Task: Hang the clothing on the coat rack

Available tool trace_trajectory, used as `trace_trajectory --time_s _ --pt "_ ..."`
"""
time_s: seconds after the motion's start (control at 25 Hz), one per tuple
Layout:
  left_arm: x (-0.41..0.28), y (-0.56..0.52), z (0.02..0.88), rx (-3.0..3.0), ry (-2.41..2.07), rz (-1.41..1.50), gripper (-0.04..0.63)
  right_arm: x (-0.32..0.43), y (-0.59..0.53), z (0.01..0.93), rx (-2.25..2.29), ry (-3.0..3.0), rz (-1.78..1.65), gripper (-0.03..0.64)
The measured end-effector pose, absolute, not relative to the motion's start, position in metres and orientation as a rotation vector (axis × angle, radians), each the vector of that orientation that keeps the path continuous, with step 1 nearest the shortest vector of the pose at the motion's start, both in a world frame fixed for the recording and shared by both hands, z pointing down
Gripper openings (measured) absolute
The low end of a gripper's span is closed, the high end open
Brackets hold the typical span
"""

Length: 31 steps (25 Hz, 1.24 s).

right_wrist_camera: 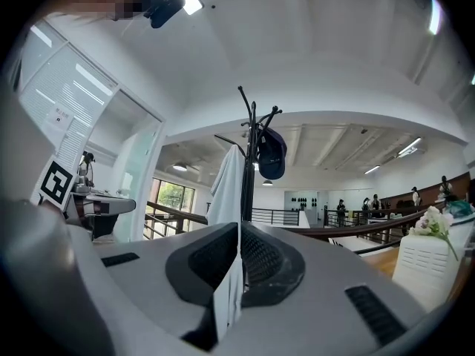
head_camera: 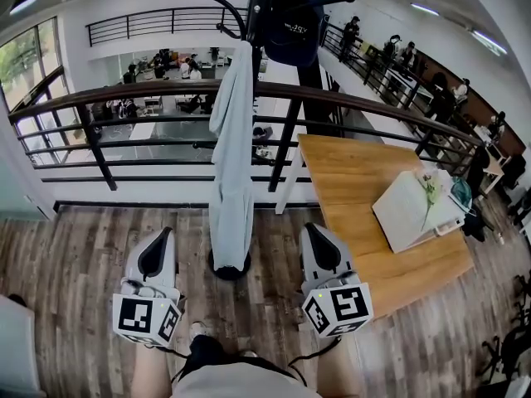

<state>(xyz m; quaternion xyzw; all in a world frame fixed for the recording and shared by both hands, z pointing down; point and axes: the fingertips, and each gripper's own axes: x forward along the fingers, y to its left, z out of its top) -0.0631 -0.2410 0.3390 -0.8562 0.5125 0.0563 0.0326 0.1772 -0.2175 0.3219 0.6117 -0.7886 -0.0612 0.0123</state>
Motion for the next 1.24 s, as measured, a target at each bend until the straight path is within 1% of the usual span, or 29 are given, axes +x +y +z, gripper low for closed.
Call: trace_trajectory --time_s 1.24 --pt "-0.029 -0.232 0.332 -2.626 1.559 0.216 0.009 0.205 -0.210 0.333 1.926 -2.480 -0.135 -0.002"
